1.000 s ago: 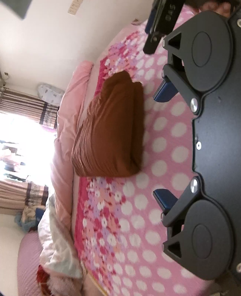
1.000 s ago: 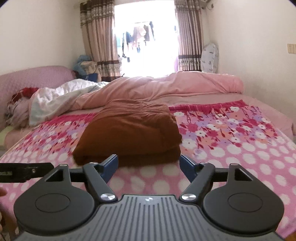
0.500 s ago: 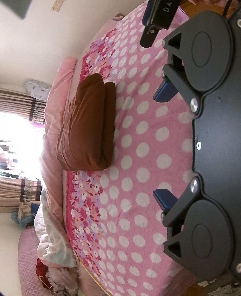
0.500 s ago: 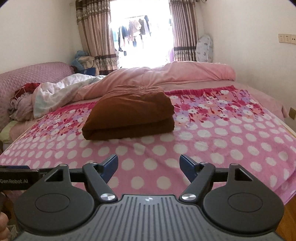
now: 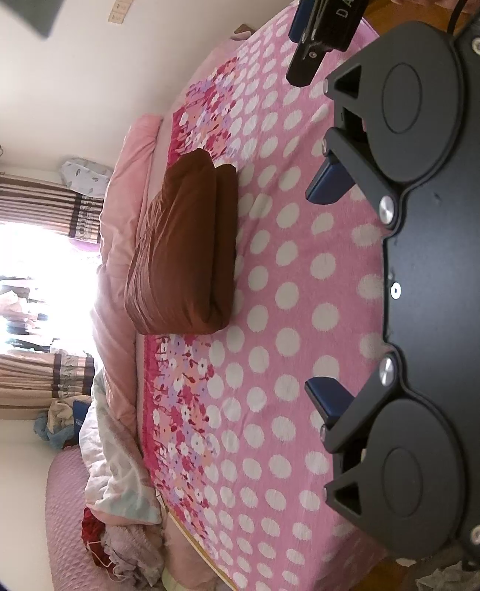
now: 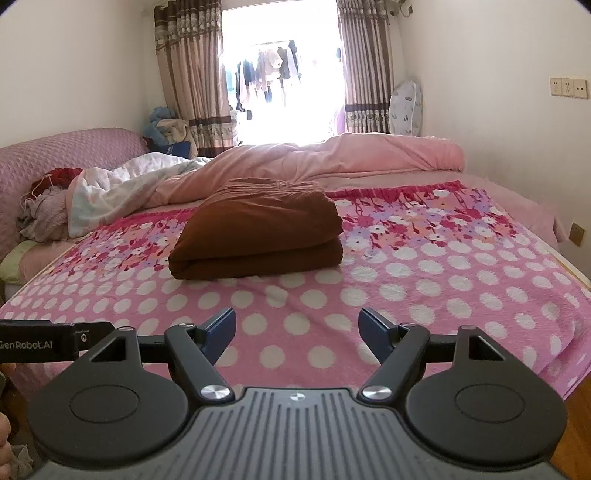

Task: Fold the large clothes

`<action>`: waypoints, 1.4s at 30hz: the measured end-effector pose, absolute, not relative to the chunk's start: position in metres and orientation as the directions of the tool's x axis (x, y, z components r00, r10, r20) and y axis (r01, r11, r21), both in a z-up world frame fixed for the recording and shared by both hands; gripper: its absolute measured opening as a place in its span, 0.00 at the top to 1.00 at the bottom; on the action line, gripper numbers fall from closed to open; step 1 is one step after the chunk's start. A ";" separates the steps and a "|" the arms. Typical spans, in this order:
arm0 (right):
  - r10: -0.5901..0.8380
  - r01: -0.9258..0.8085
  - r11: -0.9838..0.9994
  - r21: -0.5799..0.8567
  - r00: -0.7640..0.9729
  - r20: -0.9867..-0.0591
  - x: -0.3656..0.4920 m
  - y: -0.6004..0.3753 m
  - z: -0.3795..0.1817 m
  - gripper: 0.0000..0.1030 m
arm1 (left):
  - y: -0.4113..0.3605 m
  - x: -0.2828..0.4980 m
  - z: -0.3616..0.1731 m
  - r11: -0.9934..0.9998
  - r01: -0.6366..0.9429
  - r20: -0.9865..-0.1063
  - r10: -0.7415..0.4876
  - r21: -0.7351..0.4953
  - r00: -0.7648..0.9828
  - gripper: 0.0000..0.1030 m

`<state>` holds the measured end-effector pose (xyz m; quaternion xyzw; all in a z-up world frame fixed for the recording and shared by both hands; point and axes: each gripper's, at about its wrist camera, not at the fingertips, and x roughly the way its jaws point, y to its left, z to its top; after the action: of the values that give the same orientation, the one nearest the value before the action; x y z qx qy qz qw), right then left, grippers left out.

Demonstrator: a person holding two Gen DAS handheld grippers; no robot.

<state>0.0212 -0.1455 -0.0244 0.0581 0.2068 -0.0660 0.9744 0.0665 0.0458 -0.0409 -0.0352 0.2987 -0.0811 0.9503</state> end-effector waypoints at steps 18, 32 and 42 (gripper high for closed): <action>-0.110 0.157 0.984 0.080 0.904 -0.413 0.017 -0.147 -0.024 0.14 | 0.037 0.060 -0.036 0.991 0.110 -0.555 -0.132 -0.072 0.822 0.00; -0.110 0.156 0.985 0.077 0.903 -0.416 0.017 -0.149 -0.025 0.14 | 0.035 0.054 -0.034 0.996 0.082 -0.548 -0.093 -0.045 0.831 0.00; -0.113 0.157 0.985 0.073 0.901 -0.418 0.018 -0.149 -0.026 0.14 | 0.032 0.053 -0.034 0.996 0.077 -0.551 -0.084 -0.035 0.830 0.00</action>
<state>0.0185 -0.1492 -0.0258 0.0527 0.2109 -0.0694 0.9736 0.0526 0.0317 -0.0340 -0.0058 0.2883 -0.0420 0.9566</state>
